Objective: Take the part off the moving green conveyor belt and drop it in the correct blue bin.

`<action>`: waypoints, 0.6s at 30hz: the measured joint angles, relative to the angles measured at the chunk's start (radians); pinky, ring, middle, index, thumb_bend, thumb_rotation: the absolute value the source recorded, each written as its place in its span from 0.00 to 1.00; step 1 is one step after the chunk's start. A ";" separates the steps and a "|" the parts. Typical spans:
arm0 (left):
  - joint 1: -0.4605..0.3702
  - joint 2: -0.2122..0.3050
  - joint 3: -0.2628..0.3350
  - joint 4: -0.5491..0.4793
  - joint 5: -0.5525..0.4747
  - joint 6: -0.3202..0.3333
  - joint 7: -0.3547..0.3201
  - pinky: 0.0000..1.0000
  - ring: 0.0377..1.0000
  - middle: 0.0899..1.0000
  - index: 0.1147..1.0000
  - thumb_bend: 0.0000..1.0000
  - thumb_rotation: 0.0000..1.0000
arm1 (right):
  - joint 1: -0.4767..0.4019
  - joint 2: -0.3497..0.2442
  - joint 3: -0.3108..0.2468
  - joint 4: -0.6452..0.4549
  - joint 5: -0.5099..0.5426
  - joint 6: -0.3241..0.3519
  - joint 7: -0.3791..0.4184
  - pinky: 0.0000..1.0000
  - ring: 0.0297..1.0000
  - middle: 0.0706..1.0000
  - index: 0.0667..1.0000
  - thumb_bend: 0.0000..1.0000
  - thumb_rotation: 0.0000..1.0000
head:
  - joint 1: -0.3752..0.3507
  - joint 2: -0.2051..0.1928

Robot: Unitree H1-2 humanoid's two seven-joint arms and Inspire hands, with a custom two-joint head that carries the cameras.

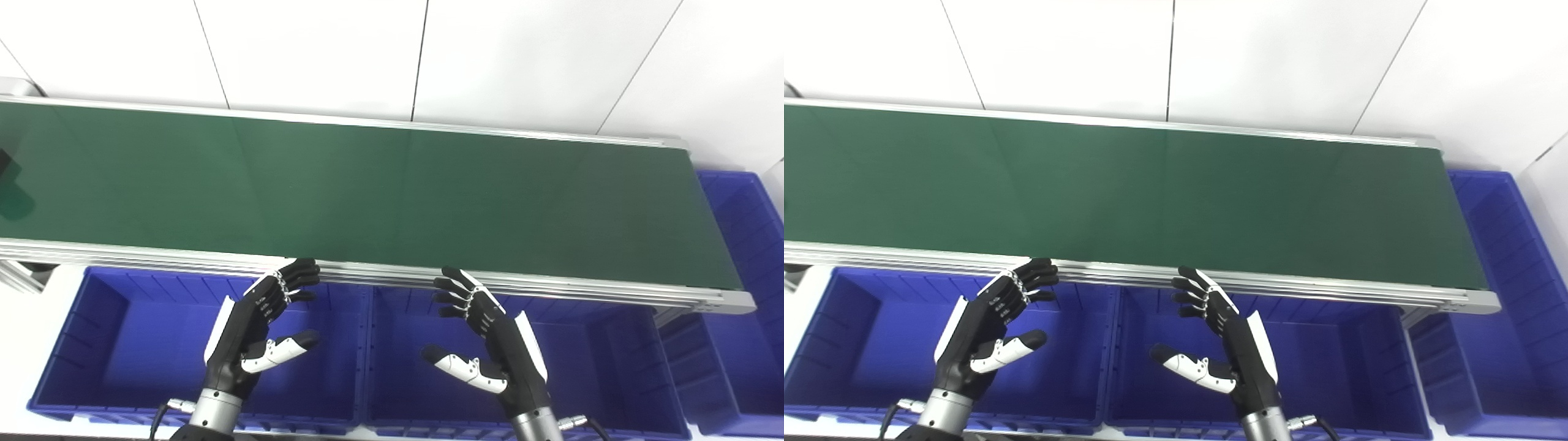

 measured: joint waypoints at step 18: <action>-0.001 0.000 0.001 0.000 0.000 0.000 -0.001 0.69 0.76 0.76 0.74 0.94 0.47 | -0.001 0.002 0.000 0.001 -0.004 0.000 0.000 0.69 0.75 0.79 0.84 0.61 0.33 | -0.006 -0.008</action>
